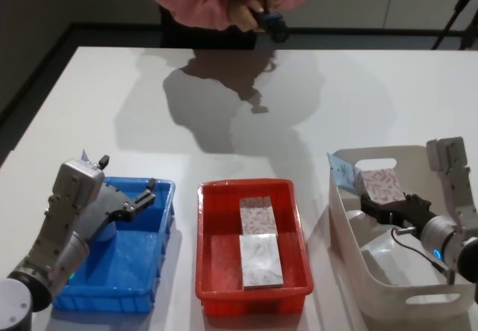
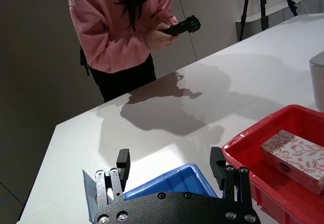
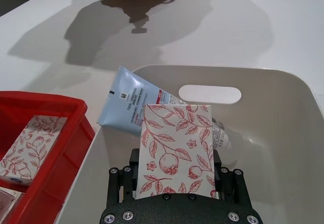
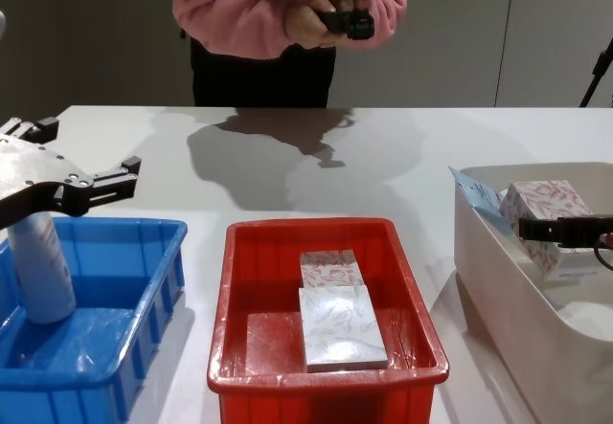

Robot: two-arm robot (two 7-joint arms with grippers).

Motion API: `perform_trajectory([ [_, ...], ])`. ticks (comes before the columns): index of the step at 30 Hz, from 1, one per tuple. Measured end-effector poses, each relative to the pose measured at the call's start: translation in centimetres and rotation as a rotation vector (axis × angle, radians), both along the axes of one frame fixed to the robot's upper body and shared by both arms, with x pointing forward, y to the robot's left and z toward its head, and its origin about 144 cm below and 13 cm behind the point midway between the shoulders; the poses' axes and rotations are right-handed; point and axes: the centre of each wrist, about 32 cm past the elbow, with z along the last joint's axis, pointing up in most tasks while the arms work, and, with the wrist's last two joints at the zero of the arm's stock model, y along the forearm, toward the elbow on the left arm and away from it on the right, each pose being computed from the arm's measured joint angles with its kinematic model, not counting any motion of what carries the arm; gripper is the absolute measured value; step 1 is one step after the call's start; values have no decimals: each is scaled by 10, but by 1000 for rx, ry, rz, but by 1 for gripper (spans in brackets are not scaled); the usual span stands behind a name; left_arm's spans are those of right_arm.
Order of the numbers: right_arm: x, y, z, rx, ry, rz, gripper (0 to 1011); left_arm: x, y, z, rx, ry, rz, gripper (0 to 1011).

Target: Bimanual collaborative sorting of washing and personal care products

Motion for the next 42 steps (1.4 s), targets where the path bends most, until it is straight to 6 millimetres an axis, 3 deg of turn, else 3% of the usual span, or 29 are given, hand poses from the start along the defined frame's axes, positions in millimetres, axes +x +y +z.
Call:
perform_trajectory([
  [5,0,0,0,0,1,0,834,0,0,0,0,0,0,1002],
  [11,0,0,0,0,0,1,998,0,0,0,0,0,0,1001],
  [30,0,0,1,0,-3,2,1001,0,0,0,0,0,0,1002],
  [42,-10,-6,6,-6,-72,53,1001,0,0,0,0,0,0,1002],
])
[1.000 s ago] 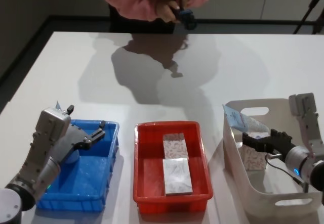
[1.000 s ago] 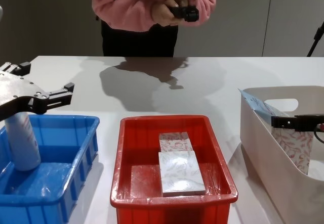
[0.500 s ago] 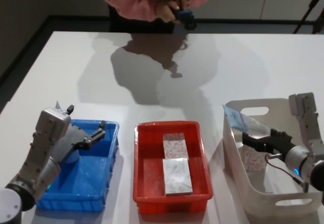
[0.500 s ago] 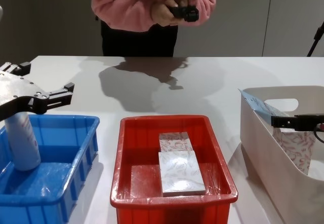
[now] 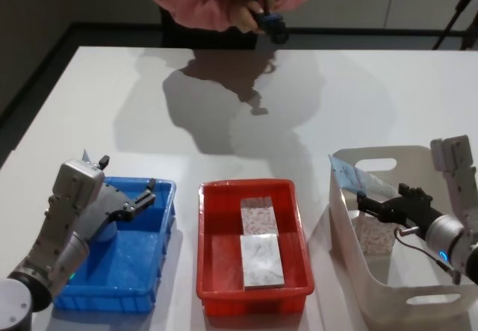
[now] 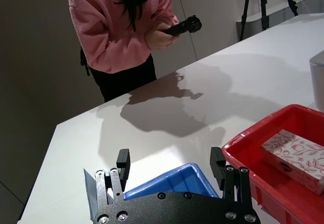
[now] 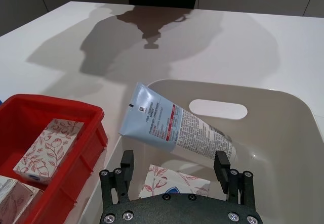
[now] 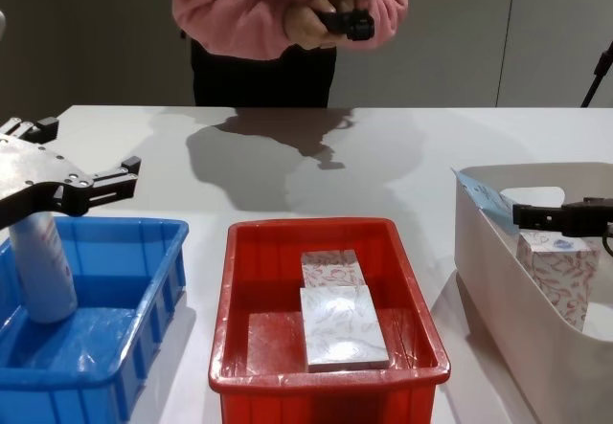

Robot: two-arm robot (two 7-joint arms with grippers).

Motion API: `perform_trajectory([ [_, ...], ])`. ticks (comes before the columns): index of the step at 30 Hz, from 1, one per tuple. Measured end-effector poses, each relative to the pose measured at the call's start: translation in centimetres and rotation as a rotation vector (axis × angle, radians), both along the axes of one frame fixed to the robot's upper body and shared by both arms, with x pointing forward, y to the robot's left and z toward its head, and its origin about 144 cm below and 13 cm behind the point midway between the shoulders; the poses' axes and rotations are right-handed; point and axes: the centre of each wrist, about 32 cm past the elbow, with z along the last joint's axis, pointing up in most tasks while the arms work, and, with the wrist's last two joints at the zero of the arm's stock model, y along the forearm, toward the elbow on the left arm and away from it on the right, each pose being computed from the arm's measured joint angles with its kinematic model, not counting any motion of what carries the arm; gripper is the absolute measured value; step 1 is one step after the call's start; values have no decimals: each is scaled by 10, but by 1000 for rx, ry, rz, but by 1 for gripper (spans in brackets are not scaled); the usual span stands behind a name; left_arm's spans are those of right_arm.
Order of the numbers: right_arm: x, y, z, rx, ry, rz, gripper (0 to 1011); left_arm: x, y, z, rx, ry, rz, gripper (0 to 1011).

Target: Bimanual collaborative sorting of washing and personal care products

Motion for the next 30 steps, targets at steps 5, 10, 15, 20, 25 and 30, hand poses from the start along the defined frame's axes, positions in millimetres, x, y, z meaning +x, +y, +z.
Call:
perform_trajectory([
  [5,-5,-1,2,-12,-35,19,1001,0,0,0,0,0,0,1002],
  [10,-11,-3,3,-17,-62,31,1001,0,0,0,0,0,0,1002],
  [15,-20,-6,4,-26,-98,39,1001,0,0,0,0,0,0,1002],
  [20,-28,-11,4,-34,-125,40,1001,0,0,0,0,0,0,1002],
  [25,-37,-16,3,-63,-171,51,1001,0,0,0,0,0,0,1002],
  [30,-46,-20,-1,-86,-219,57,1001,0,0,0,0,0,0,1002],
])
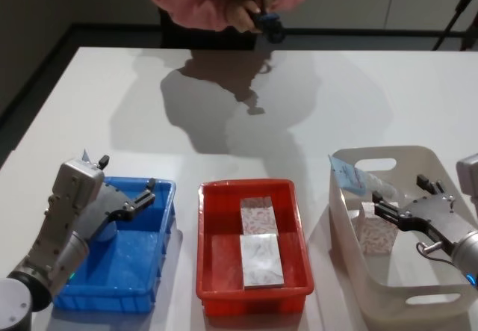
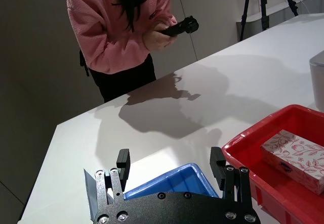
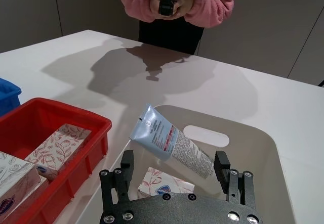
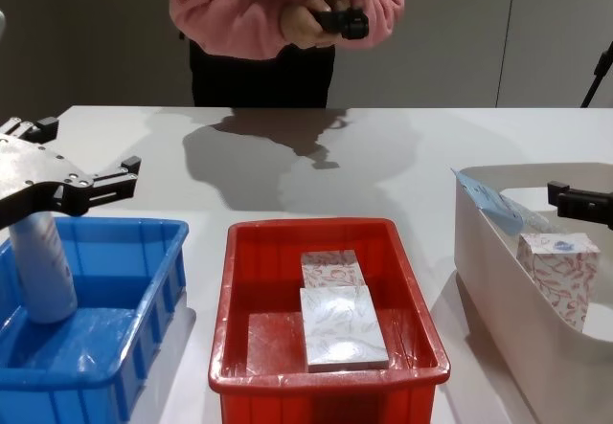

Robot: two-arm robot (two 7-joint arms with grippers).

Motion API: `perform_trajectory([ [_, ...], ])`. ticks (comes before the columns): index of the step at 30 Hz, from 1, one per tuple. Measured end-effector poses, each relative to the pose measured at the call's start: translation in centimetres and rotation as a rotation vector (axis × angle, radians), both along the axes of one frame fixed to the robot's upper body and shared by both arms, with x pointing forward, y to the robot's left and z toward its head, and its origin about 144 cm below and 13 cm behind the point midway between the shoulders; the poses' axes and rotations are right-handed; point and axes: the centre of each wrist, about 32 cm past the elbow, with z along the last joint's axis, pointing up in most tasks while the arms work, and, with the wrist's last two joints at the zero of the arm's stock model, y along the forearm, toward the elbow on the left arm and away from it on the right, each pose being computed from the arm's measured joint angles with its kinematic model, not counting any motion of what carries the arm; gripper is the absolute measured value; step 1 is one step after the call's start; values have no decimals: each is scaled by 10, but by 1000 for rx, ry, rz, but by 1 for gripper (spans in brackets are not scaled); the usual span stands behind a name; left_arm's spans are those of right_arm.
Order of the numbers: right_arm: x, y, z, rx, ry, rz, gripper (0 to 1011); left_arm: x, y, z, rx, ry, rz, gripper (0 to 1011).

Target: Bimanual collaborative sorting of washing and personal care products

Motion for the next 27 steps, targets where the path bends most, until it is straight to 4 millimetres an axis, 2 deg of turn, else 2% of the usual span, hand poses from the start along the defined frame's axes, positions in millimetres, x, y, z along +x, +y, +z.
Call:
perform_trajectory([
  [7,-10,-4,-4,-31,-53,6,1001,0,0,0,0,0,0,1001],
  [27,-5,-5,0,-76,-85,2,1001,0,0,0,0,0,0,1002],
])
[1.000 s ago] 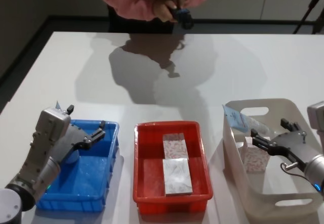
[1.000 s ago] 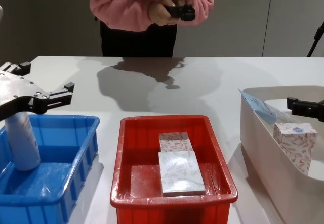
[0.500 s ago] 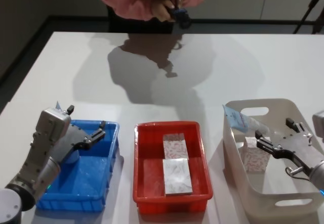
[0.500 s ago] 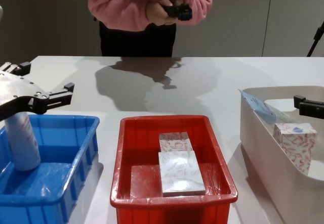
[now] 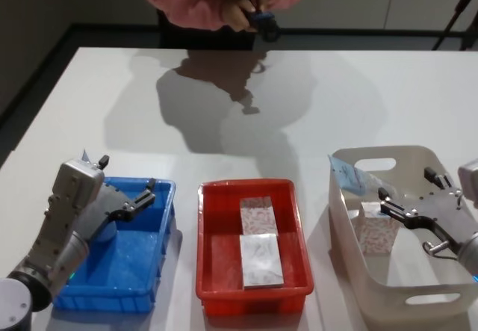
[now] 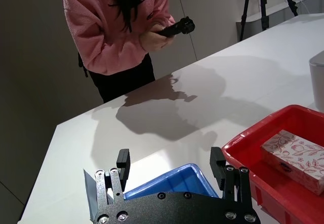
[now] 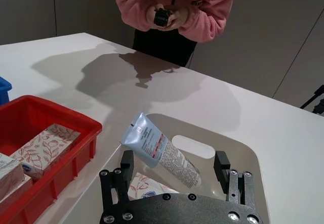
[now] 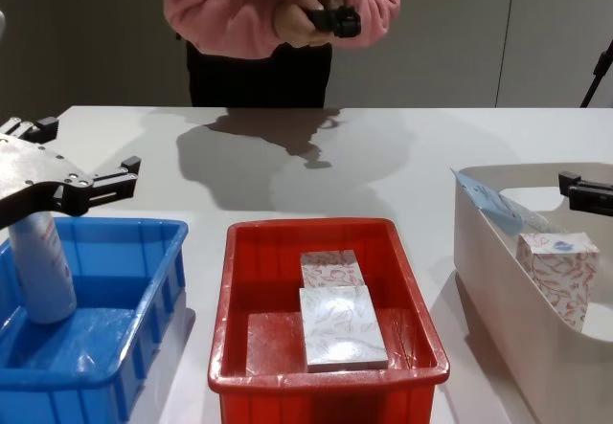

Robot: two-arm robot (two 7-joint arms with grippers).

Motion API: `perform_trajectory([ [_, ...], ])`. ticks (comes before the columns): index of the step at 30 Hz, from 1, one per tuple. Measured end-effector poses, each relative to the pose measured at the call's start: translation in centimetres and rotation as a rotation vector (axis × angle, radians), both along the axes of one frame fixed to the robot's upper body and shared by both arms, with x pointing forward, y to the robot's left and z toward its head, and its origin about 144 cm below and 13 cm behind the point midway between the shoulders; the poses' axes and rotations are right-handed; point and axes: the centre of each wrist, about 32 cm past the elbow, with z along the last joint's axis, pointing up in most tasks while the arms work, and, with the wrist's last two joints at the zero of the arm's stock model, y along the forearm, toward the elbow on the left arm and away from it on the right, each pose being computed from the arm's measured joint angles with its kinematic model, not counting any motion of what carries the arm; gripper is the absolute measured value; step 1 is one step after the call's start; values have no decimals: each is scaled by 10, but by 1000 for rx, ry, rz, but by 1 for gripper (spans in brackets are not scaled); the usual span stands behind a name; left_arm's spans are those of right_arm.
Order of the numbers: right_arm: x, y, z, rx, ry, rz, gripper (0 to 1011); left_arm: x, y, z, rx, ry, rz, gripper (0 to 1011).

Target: Bimanual collaborative sorting of washing and personal care products

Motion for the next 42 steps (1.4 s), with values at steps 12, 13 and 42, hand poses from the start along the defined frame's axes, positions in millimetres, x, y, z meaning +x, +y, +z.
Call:
perform_trajectory([
  [12,5,-7,2,-92,-71,-12,1001,0,0,0,0,0,0,1001],
  [13,5,-8,3,-98,-75,-13,1001,0,0,0,0,0,0,1001],
  [42,6,-19,2,-169,-127,-29,1001,0,0,0,0,0,0,1002],
])
